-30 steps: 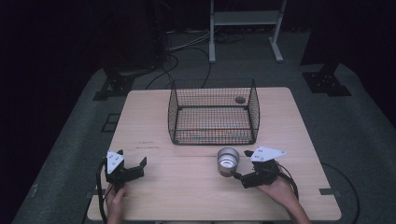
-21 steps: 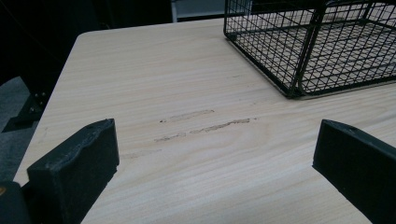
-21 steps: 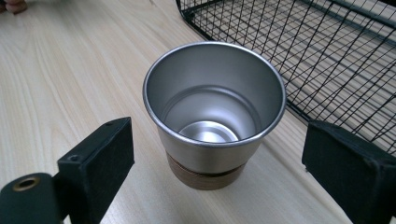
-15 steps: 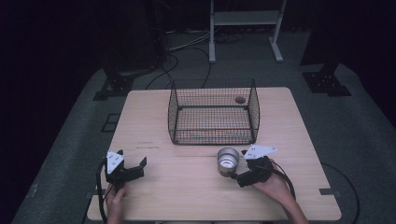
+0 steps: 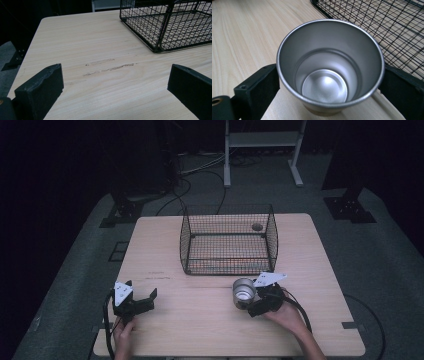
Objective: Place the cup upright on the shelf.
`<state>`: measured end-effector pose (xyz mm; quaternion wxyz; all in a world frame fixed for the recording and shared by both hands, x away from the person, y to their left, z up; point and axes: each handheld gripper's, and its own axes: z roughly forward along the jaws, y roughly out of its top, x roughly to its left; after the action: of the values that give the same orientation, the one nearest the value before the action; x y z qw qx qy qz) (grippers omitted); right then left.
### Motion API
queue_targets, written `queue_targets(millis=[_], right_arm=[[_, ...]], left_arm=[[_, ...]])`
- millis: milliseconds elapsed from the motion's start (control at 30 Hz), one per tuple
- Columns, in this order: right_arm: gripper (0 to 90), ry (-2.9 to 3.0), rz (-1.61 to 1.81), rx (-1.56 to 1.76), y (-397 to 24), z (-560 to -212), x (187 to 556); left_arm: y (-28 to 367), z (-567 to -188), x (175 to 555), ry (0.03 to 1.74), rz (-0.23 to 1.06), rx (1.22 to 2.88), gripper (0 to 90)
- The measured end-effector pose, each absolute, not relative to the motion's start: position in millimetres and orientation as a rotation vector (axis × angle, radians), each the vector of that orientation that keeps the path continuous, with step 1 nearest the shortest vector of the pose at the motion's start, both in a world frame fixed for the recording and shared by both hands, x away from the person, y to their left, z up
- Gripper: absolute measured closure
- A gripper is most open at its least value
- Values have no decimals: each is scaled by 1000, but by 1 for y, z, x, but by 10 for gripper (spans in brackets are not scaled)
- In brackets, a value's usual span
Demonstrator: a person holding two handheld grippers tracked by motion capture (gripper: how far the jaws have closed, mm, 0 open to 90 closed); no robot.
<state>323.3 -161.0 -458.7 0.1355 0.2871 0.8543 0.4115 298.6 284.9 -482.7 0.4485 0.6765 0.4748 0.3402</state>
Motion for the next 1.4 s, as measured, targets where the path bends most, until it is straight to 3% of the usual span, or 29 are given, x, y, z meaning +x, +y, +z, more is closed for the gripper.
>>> queue_targets(millis=[200, 400, 1033, 1400], right_arm=[[58, 2477, 1207, 822, -158, -460, 327], [152, 2492, 1234, 824, -158, -460, 329], [180, 2456, 1235, 840, -157, -454, 323], [179, 2452, 1304, 828, -156, -429, 317]], left_arm=[[285, -483, 299, 1175, 842, 1673, 0], [285, -483, 299, 1175, 841, 1674, 0], [285, -483, 299, 1175, 842, 1674, 0], [285, -483, 299, 1176, 841, 1673, 0]])
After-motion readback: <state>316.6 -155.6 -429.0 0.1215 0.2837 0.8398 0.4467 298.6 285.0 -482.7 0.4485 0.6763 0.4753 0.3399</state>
